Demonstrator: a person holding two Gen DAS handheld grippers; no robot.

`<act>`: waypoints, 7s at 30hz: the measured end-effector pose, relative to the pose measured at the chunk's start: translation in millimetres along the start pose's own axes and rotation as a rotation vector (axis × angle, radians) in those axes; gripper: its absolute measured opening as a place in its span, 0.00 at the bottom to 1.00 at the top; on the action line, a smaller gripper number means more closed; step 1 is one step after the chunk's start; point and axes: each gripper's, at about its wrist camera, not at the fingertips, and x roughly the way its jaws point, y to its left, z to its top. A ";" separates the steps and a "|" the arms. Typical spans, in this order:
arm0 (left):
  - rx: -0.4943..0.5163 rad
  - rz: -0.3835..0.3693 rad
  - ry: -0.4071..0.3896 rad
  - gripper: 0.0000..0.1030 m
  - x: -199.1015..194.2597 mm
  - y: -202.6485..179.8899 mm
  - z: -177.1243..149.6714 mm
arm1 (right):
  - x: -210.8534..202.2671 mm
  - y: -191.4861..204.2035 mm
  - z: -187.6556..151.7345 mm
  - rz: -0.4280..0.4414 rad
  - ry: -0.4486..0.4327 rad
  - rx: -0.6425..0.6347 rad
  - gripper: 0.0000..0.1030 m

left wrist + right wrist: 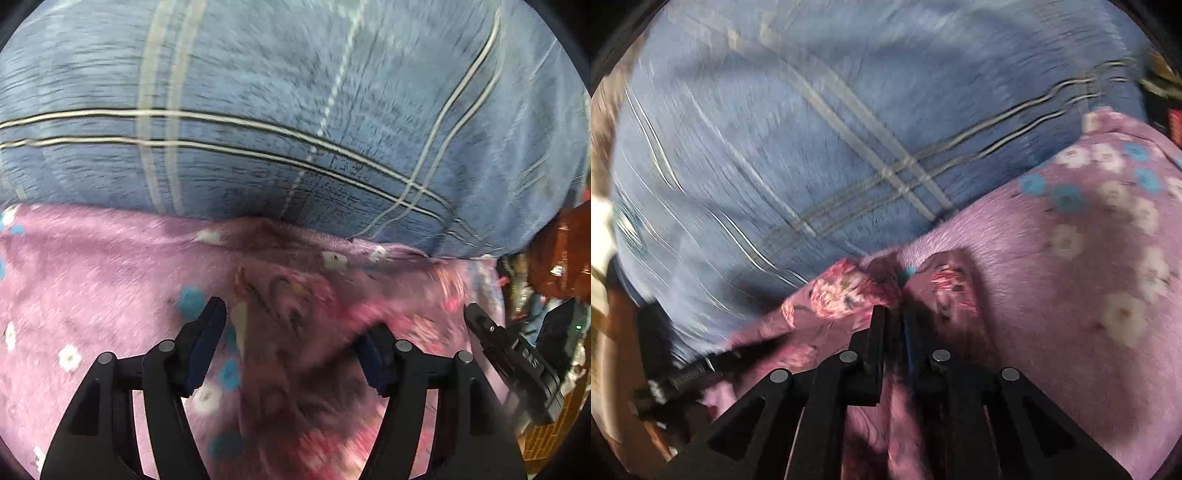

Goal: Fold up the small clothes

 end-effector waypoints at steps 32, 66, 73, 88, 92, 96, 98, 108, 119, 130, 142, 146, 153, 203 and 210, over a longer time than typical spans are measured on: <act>-0.044 -0.209 0.077 0.15 -77.5 0.4 -175.3 | -157.4 -7.0 -137.5 0.199 -0.092 -0.161 0.05; 0.088 -0.156 0.182 0.58 -44.0 3.1 -182.8 | -105.1 -21.3 -137.9 0.114 -0.031 -0.139 0.08; 0.095 -0.161 0.191 0.58 -41.4 -3.0 -186.0 | -102.8 -31.0 -144.8 0.229 0.033 -0.050 0.45; 0.237 0.040 0.075 0.58 -42.1 -41.2 -198.7 | -118.2 -26.3 -162.3 0.007 -0.047 -0.260 0.03; 0.241 0.053 0.085 0.58 -35.3 -41.4 -199.9 | -106.0 -30.5 -175.0 -0.046 -0.007 -0.274 0.10; 0.232 0.041 0.084 0.58 -33.6 -43.5 -198.2 | -116.3 -24.0 -164.3 -0.012 0.006 -0.247 0.15; 0.238 0.036 0.087 0.58 -34.9 -43.5 -196.0 | -127.7 -23.8 -151.0 0.016 -0.035 -0.213 0.22; 0.087 -0.109 0.057 0.60 -34.4 0.7 -107.6 | -91.7 0.1 -55.9 0.057 -0.053 -0.139 0.47; 0.063 0.035 -0.042 0.59 5.0 -16.4 -12.6 | -23.1 47.5 -30.5 0.046 -0.051 -0.278 0.08; 0.003 0.019 0.017 0.61 47.0 -22.0 12.8 | 5.8 -19.1 -21.3 -0.001 0.055 -0.006 0.18; 0.047 0.030 0.058 0.61 22.5 -30.5 -29.6 | -6.5 -0.6 -23.6 -0.098 -0.003 -0.076 0.27; 0.061 -0.127 0.099 0.66 -6.7 -21.4 -75.8 | -45.2 -9.9 -41.4 0.051 0.026 -0.076 0.36; 0.049 -0.246 0.218 0.64 4.8 -26.8 -149.4 | -46.0 -27.0 -93.7 0.105 0.096 -0.078 0.17; 0.040 -0.092 -0.026 0.34 2.8 -42.4 -118.7 | -57.3 -36.5 -116.8 0.188 -0.106 -0.125 0.24; 0.030 -0.060 -0.056 0.30 -28.1 -41.3 -133.3 | -75.7 -11.6 -126.4 0.147 -0.173 -0.209 0.23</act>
